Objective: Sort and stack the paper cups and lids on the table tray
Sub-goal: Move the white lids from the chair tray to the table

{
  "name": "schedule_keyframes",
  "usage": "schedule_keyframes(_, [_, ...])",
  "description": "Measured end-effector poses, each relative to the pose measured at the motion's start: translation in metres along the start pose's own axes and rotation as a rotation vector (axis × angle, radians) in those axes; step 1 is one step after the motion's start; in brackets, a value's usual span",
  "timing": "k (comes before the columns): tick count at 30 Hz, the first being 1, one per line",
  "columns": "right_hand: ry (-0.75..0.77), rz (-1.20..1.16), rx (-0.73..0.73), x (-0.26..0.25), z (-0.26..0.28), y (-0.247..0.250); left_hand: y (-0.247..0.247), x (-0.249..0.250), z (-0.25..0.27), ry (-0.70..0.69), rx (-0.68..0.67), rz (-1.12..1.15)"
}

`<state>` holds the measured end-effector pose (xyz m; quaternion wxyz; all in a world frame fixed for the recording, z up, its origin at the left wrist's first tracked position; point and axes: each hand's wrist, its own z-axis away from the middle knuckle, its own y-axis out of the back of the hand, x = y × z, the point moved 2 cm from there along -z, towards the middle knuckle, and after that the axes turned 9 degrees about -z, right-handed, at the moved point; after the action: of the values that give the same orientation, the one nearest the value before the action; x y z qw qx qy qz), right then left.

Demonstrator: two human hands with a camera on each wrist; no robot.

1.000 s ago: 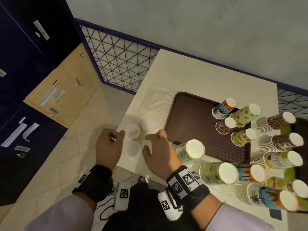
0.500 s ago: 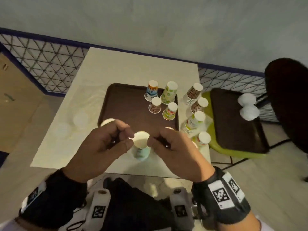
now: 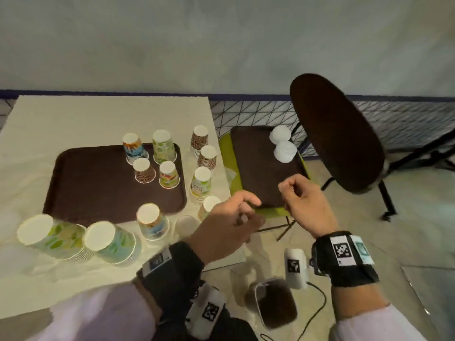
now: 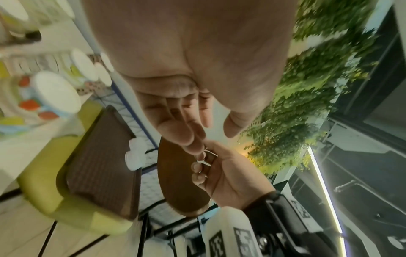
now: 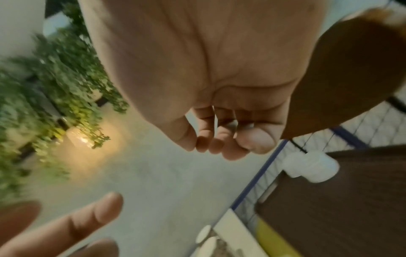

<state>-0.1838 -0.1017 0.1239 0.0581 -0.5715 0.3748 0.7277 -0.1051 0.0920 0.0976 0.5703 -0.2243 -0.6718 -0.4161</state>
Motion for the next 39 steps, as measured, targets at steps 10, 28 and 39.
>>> schedule_keyframes(10, [-0.184,0.136,0.108,0.084,-0.081,0.032,-0.067,-0.044,-0.098,0.219,0.028,-0.014])
schedule_keyframes(28, [-0.308,0.178,0.152,0.197,-0.326,0.049,-0.133,-0.104,-0.249,0.651,0.242,0.051])
schedule_keyframes(39, [-0.448,0.299,-0.02,0.22,-0.374,0.028,-0.116,-0.132,-0.276,0.813,0.38,0.218])
